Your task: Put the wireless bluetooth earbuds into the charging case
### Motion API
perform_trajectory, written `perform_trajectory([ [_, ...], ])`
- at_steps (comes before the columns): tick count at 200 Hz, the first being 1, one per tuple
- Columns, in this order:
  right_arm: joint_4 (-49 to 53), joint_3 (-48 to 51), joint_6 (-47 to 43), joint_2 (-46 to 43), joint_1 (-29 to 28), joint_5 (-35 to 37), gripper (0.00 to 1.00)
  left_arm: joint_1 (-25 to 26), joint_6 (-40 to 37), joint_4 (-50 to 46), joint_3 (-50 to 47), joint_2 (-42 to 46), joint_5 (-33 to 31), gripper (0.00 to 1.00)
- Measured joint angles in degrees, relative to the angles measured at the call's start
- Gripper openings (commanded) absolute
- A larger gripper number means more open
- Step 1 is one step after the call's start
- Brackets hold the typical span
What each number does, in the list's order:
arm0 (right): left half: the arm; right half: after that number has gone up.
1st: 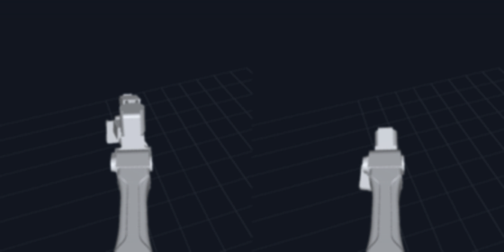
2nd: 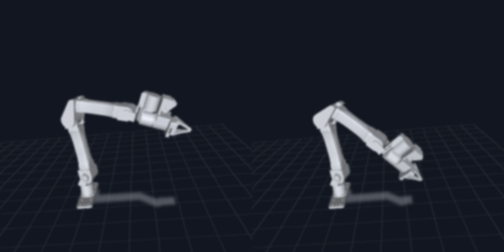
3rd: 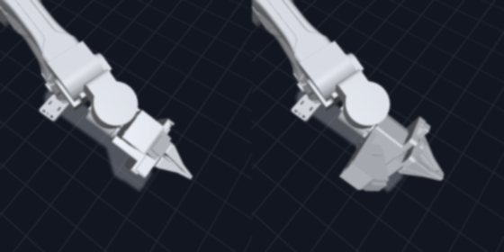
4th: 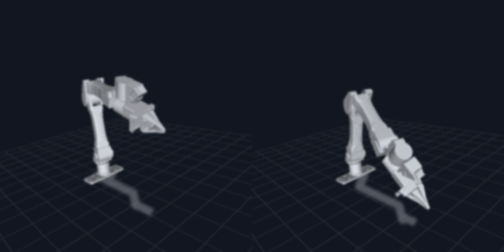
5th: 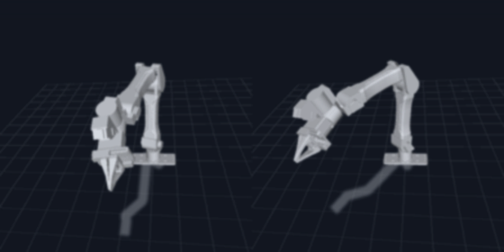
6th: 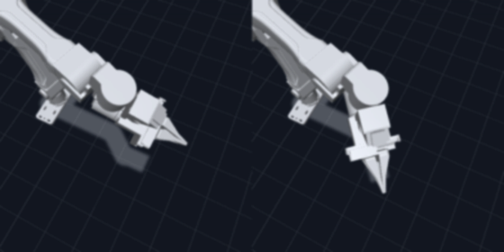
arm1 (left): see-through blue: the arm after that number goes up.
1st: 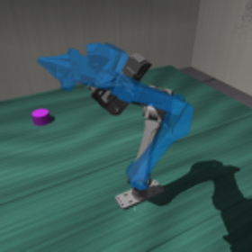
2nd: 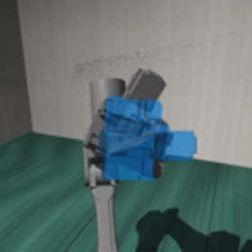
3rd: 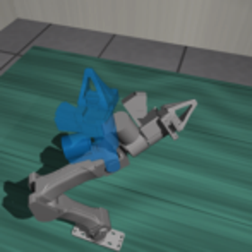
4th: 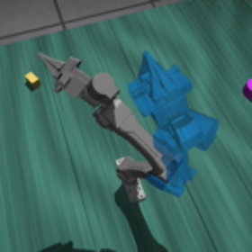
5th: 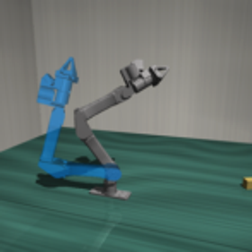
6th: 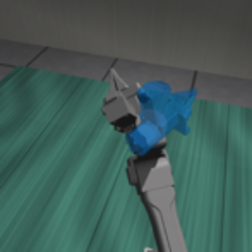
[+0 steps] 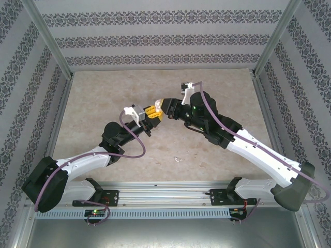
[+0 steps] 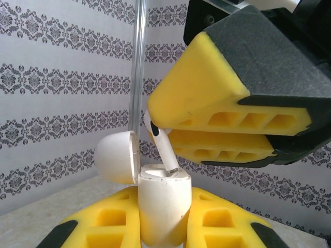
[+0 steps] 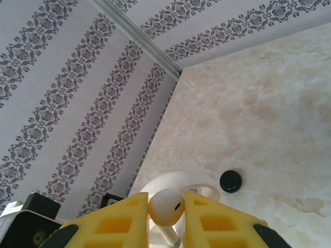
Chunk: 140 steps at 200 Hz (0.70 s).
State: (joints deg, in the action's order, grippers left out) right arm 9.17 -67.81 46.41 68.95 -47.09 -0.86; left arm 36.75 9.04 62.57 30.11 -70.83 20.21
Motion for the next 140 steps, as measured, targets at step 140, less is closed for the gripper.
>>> perform_trajectory([
  [140, -2.82, 3.85, 0.20, -1.64, -0.81, 1.25, 0.20, 0.02, 0.02, -0.17, 0.00, 0.02, -1.01, 0.00],
])
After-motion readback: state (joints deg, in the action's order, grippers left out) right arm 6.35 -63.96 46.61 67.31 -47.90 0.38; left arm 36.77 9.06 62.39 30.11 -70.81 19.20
